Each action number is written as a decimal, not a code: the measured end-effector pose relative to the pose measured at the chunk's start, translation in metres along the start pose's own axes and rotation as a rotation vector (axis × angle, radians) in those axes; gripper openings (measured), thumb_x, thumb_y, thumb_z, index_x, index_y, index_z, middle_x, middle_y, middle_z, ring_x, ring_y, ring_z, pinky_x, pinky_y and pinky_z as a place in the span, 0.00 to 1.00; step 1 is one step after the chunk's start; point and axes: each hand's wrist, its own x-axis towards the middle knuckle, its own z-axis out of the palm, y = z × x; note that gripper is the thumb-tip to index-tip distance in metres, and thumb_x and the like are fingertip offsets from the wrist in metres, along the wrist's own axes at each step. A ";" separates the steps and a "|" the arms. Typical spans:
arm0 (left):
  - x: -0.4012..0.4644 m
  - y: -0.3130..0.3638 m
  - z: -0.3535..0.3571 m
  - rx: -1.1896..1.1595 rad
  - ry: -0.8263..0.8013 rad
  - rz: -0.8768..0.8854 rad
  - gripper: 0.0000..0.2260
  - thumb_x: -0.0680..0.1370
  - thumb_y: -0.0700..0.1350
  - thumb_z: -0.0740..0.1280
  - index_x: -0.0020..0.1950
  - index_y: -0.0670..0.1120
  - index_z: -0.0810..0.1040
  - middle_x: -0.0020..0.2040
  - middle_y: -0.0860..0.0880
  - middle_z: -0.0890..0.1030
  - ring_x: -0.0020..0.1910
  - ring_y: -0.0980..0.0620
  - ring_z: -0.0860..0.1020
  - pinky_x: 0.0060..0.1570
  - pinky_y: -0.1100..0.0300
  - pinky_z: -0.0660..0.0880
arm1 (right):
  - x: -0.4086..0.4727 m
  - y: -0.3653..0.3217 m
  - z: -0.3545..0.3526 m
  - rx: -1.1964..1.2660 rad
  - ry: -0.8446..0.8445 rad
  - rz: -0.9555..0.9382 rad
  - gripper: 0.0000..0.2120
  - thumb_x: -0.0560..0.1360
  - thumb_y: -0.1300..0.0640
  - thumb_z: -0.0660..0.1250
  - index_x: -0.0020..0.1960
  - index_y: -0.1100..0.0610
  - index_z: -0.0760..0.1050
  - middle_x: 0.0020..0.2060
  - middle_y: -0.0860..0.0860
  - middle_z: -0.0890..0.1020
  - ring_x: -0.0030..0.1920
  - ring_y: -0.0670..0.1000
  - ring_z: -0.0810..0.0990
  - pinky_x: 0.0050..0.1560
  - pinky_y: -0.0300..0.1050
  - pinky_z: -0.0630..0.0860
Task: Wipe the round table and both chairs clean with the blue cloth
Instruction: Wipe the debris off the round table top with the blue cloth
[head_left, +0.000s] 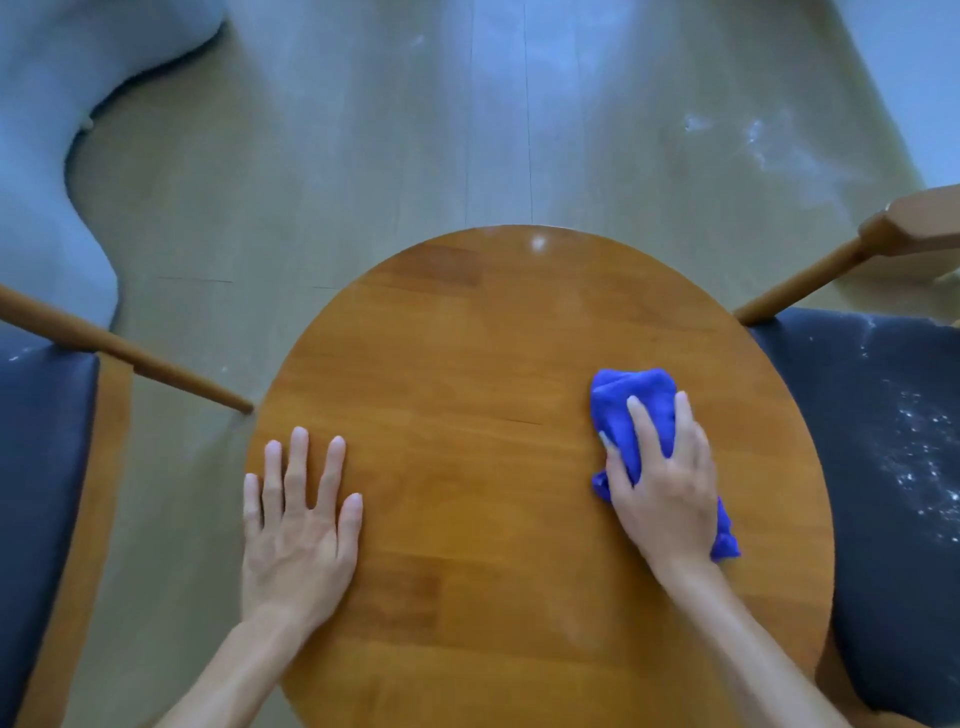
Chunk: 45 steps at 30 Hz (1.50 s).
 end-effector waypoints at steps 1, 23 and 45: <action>0.000 0.001 -0.001 0.004 -0.001 0.007 0.29 0.79 0.59 0.42 0.78 0.50 0.51 0.79 0.46 0.49 0.78 0.44 0.46 0.75 0.45 0.43 | 0.024 -0.012 0.007 -0.008 0.006 0.123 0.21 0.77 0.49 0.65 0.68 0.56 0.73 0.70 0.65 0.67 0.63 0.66 0.72 0.56 0.61 0.74; 0.001 0.002 0.002 -0.005 0.043 -0.012 0.29 0.80 0.61 0.41 0.77 0.52 0.59 0.79 0.46 0.56 0.77 0.44 0.54 0.75 0.52 0.41 | 0.120 0.040 0.022 0.014 -0.017 0.173 0.23 0.79 0.50 0.63 0.70 0.57 0.70 0.71 0.65 0.65 0.65 0.67 0.69 0.64 0.61 0.68; -0.002 0.002 0.004 0.058 0.062 0.001 0.27 0.79 0.57 0.47 0.78 0.52 0.57 0.79 0.46 0.54 0.78 0.44 0.51 0.75 0.45 0.48 | -0.053 0.051 -0.031 0.177 -0.190 -0.616 0.22 0.74 0.57 0.63 0.68 0.56 0.72 0.70 0.65 0.68 0.67 0.65 0.71 0.61 0.60 0.72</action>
